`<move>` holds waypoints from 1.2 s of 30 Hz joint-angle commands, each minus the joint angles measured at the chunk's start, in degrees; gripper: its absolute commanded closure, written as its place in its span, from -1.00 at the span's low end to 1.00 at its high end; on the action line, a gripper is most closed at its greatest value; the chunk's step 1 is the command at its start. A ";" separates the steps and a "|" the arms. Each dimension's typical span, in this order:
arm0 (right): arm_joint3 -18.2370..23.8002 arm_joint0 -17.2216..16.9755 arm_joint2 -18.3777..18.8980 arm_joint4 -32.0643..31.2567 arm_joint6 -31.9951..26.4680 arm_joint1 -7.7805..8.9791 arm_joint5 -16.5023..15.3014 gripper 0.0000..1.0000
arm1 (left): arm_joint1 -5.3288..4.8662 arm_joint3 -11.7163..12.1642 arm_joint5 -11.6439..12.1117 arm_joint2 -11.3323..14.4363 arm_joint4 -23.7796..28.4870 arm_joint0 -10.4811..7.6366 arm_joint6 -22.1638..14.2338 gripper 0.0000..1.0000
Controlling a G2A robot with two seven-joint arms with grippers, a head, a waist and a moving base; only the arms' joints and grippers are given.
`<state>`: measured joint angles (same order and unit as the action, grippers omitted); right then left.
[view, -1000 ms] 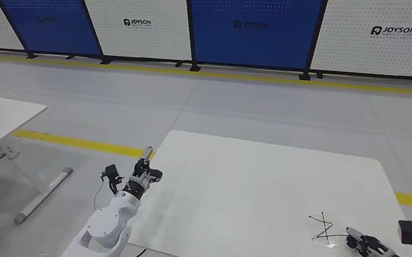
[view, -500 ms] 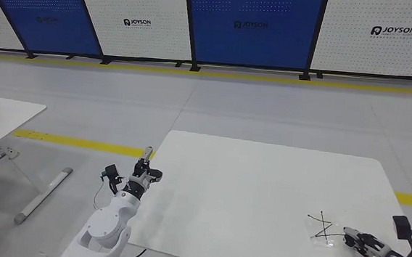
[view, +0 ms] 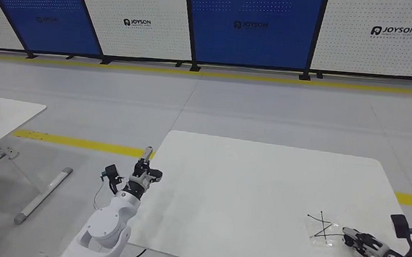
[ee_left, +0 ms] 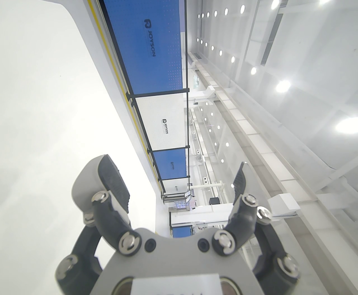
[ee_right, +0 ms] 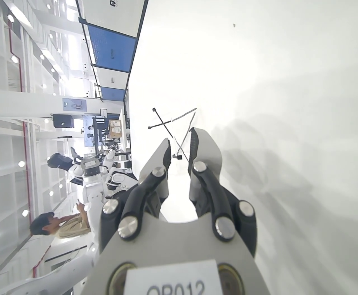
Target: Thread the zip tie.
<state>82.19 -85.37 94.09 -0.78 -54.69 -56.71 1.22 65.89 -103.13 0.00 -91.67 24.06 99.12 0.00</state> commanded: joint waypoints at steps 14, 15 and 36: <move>0.78 -0.24 -0.36 0.24 0.43 0.37 0.33 0.72 | 0.00 0.00 0.00 0.00 0.00 0.00 0.00 -1.00; 0.77 -0.24 -0.39 0.28 0.40 0.41 0.34 0.72 | 0.00 0.00 0.00 0.00 0.00 0.00 0.00 -1.00; 1.30 -0.61 -0.45 1.11 0.90 0.91 0.13 0.64 | 0.00 0.00 0.00 0.00 0.00 0.00 0.00 -1.00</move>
<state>83.36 -85.91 93.63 0.36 -53.80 -55.82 1.42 65.89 -103.13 0.00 -91.67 24.06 99.12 0.00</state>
